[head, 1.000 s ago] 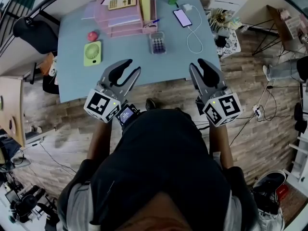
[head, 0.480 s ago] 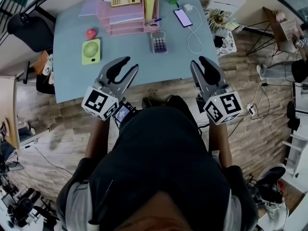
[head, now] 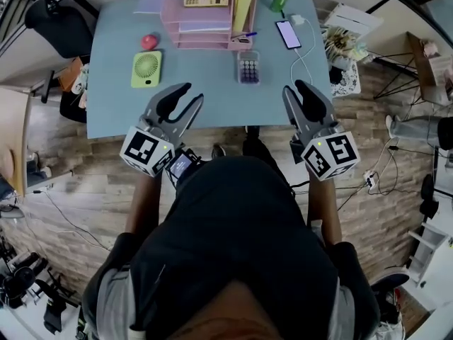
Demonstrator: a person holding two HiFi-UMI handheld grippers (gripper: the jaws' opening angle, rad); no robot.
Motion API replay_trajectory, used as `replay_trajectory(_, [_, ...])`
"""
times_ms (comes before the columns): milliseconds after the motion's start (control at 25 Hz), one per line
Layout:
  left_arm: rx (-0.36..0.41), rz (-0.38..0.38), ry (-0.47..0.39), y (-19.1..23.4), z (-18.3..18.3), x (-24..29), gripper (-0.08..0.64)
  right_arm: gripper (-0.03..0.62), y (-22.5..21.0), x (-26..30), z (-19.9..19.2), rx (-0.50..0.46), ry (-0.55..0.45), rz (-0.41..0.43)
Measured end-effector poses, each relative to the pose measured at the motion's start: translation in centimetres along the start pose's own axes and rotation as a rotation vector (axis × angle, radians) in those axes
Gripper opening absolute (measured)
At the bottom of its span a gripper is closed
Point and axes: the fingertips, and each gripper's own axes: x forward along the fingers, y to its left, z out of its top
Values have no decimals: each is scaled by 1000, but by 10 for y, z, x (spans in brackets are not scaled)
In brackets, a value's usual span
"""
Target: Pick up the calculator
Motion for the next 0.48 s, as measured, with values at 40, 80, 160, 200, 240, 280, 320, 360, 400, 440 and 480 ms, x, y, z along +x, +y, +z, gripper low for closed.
replay_trajectory(40, [-4,10,2,2,1,2,193,106,-2,5,2,-1,0,14])
replay_trajectory(80, [2,17,-3,4,0,4,193,106,-5,10,3,-1,0,25])
replay_trajectory(160, [26,23,-16,9,-2,10,193,106,-10,20,6,1,1,44])
replay_trajectory(200, [26,26,-14,10,-2,14,193,106,-13,25,6,4,5,52])
replay_trajectory(240, [19,32,-6,11,-2,18,193,106,-16,28,6,7,9,61])
replay_trajectory(280, [13,40,1,13,-3,21,193,106,-19,32,5,8,14,72])
replay_trajectory(320, [9,48,5,14,-4,25,193,106,-22,35,4,9,18,82])
replay_trajectory(360, [3,58,7,16,-5,28,193,106,-26,38,4,10,23,90])
replay_trajectory(400, [-6,67,14,17,-6,32,193,106,-30,41,4,11,28,96])
replay_trajectory(440, [-12,73,21,17,-7,37,193,106,-34,44,3,13,33,102])
replay_trajectory(480, [-10,74,23,17,-8,42,193,106,-39,47,3,15,35,108])
